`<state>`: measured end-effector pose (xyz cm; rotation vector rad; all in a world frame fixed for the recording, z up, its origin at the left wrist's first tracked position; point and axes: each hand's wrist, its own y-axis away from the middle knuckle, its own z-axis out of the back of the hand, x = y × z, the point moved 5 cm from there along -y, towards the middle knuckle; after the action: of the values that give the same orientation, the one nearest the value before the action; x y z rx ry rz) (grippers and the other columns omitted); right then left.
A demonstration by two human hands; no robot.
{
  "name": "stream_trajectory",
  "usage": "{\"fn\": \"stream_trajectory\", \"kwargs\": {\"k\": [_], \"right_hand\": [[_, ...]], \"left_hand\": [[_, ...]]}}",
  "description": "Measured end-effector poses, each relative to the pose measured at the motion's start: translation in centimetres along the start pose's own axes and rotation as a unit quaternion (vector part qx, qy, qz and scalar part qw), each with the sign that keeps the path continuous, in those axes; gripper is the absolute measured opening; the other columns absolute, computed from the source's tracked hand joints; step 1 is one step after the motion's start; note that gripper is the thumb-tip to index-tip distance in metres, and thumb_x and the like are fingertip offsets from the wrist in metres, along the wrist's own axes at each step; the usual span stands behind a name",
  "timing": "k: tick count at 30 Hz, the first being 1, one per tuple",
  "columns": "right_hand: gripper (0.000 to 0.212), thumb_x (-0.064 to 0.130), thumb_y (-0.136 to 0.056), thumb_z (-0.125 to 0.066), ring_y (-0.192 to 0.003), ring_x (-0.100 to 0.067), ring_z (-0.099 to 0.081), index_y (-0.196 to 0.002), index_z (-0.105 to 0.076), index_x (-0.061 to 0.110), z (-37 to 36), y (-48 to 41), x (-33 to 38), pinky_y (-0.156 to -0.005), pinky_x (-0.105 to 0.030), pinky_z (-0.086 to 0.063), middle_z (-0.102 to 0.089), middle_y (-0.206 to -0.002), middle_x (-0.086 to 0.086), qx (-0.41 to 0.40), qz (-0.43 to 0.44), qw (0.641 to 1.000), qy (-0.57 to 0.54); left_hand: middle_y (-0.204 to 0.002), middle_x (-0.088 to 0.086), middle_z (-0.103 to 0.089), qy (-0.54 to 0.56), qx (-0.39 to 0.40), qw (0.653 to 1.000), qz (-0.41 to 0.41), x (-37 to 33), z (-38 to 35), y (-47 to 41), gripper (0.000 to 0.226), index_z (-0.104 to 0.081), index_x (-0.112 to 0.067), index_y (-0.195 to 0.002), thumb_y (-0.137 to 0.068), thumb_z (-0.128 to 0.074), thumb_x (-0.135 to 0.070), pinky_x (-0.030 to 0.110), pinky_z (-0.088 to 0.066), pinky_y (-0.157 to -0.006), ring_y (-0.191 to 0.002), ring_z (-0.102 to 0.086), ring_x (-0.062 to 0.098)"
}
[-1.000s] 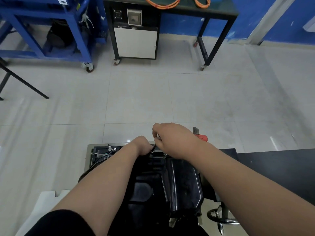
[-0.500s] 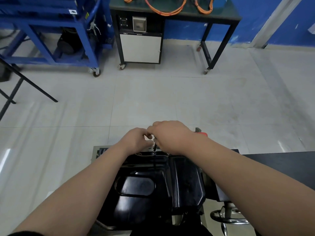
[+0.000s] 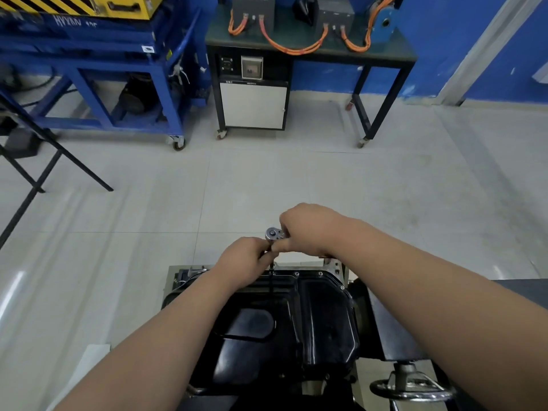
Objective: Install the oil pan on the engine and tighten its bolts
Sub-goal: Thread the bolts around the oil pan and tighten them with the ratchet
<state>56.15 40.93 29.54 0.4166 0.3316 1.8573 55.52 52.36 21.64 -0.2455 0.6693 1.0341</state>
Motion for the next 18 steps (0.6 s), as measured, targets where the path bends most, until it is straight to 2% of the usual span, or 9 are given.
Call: {"fn": "stream_trajectory", "kwargs": {"k": [1,3,6,8,10,12,15,16,18], "right_hand": [[0.034,0.045,-0.087,-0.051,-0.077,-0.024,-0.057,-0.091,-0.06,0.013,0.3,0.3,0.1,-0.055,-0.03,-0.039,-0.059,-0.082,-0.003,-0.005,0.023,0.997,0.071],[0.025,0.035,-0.092,-0.046,-0.091,-0.024,-0.055,-0.095,-0.062,0.015,0.7,0.9,1.1,-0.064,-0.032,-0.041,-0.06,-0.092,-0.002,-0.042,0.101,0.976,0.189],[0.016,0.021,-0.091,-0.047,-0.093,-0.024,-0.051,-0.102,-0.059,0.018,0.7,1.8,2.4,-0.073,-0.035,-0.04,-0.061,-0.097,0.0,-0.072,0.18,0.946,0.258],[0.014,0.026,-0.09,-0.048,-0.075,-0.023,-0.052,-0.088,-0.06,0.02,0.7,2.1,2.6,-0.061,-0.03,-0.035,-0.061,-0.084,0.002,-0.068,0.138,0.959,0.238],[0.032,0.04,-0.091,-0.043,-0.059,-0.022,-0.049,-0.068,-0.055,0.021,0.5,2.0,2.5,-0.05,-0.025,-0.03,-0.051,-0.066,0.003,-0.057,0.062,0.977,0.196],[0.045,0.051,-0.09,-0.04,-0.053,-0.019,-0.044,-0.059,-0.045,0.019,0.1,1.8,2.3,-0.047,-0.023,-0.027,-0.043,-0.061,0.002,-0.044,0.008,0.987,0.157],[0.027,0.038,-0.092,-0.046,-0.069,-0.022,-0.055,-0.077,-0.057,0.019,0.3,1.6,2.6,-0.055,-0.025,-0.035,-0.057,-0.078,0.001,-0.032,0.036,0.982,0.184],[0.016,0.029,-0.092,-0.048,-0.082,-0.023,-0.058,-0.089,-0.061,0.019,0.5,1.7,2.7,-0.063,-0.028,-0.039,-0.06,-0.089,0.0,-0.039,0.077,0.974,0.21],[0.017,0.021,-0.09,-0.05,-0.1,-0.022,-0.052,-0.104,-0.06,0.021,0.9,1.8,2.7,-0.079,-0.034,-0.04,-0.058,-0.102,0.0,-0.058,0.156,0.954,0.248]], "left_hand": [[-0.054,-0.002,-0.048,-0.02,0.011,1.0,-0.014,-0.1,-0.2,0.2,0.029,-0.048,-0.021,-0.068,-0.093,-0.048,-0.035,0.031,-0.03,-0.052,-0.059,-0.046,0.022],[-0.069,0.004,-0.059,-0.061,0.023,0.997,-0.037,-0.4,-0.7,0.3,0.028,-0.056,-0.014,-0.081,-0.095,-0.044,-0.035,0.034,-0.037,-0.057,-0.07,-0.054,0.027],[-0.088,0.006,-0.065,-0.134,0.025,0.989,-0.05,-1.0,-1.4,0.4,0.032,-0.06,-0.015,-0.094,-0.096,-0.038,-0.038,0.033,-0.041,-0.063,-0.083,-0.059,0.026],[-0.09,0.005,-0.065,-0.177,0.004,0.984,-0.026,-1.4,-1.6,0.3,0.034,-0.058,-0.015,-0.089,-0.096,-0.036,-0.041,0.03,-0.037,-0.058,-0.083,-0.061,0.027],[-0.089,0.006,-0.065,-0.192,0.005,0.981,0.032,-1.4,-1.5,0.0,0.029,-0.051,-0.016,-0.079,-0.094,-0.038,-0.037,0.028,-0.035,-0.057,-0.08,-0.062,0.028],[-0.095,0.006,-0.065,-0.227,0.041,0.971,0.057,-1.4,-1.7,-0.4,0.021,-0.056,-0.015,-0.085,-0.09,-0.038,-0.024,0.029,-0.039,-0.061,-0.086,-0.062,0.028],[-0.096,0.01,-0.065,-0.273,0.052,0.96,-0.001,-1.7,-1.9,-0.7,0.026,-0.059,-0.01,-0.094,-0.093,-0.035,-0.019,0.032,-0.041,-0.062,-0.086,-0.061,0.03],[-0.092,0.011,-0.065,-0.271,0.05,0.961,-0.022,-1.8,-1.9,-0.7,0.03,-0.058,-0.01,-0.091,-0.096,-0.032,-0.025,0.032,-0.039,-0.06,-0.082,-0.061,0.03],[-0.086,0.011,-0.065,-0.274,0.049,0.959,-0.049,-1.8,-1.9,-0.6,0.038,-0.056,-0.014,-0.085,-0.098,-0.028,-0.035,0.03,-0.036,-0.057,-0.078,-0.061,0.028]]}}
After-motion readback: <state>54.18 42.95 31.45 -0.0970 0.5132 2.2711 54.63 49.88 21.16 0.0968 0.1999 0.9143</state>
